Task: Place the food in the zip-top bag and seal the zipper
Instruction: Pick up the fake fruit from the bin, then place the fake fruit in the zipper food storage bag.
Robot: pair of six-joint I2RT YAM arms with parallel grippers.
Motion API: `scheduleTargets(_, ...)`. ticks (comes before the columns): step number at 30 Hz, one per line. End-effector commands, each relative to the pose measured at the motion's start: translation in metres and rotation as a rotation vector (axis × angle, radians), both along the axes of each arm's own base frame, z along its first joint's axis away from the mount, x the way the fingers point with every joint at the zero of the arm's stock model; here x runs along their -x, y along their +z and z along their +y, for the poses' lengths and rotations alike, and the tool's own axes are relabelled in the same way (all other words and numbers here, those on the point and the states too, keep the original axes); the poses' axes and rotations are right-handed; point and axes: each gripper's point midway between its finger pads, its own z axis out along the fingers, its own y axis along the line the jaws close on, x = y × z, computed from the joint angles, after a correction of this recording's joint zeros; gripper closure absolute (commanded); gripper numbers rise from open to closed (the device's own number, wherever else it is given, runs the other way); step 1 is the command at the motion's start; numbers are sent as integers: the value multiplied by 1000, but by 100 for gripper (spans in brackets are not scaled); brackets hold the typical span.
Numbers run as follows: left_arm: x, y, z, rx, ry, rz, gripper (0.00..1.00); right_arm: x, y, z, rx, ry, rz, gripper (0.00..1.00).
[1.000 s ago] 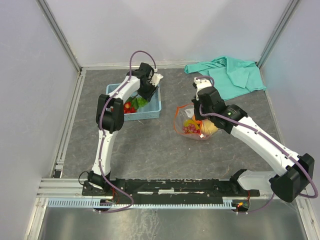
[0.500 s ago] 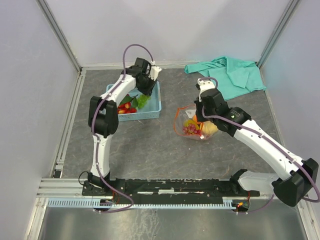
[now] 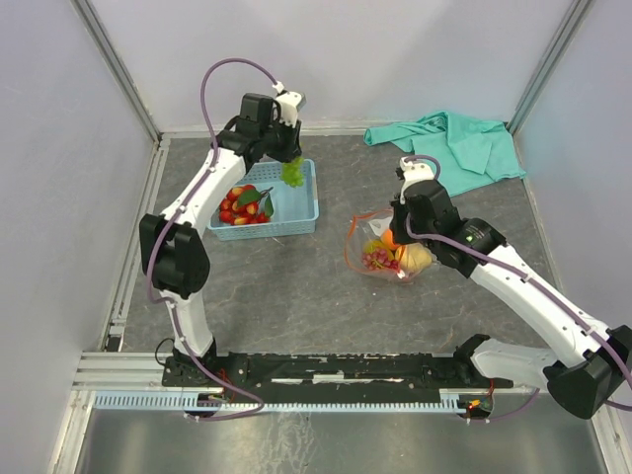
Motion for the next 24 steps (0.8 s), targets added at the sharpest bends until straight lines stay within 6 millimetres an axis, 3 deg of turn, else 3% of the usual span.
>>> scheduleTargets(1,19,53,-20,197,-8,-55,97,-6,20,7,-76,-10,-60,99)
scheduleTargets(8,68,100,-36,373,-28,-112,97,-12,19,18,-118,0,-55,98)
scheduleTargets(24,188,147,-81,758,-44,-87,97,-22,15,41,-211,10,-42,99)
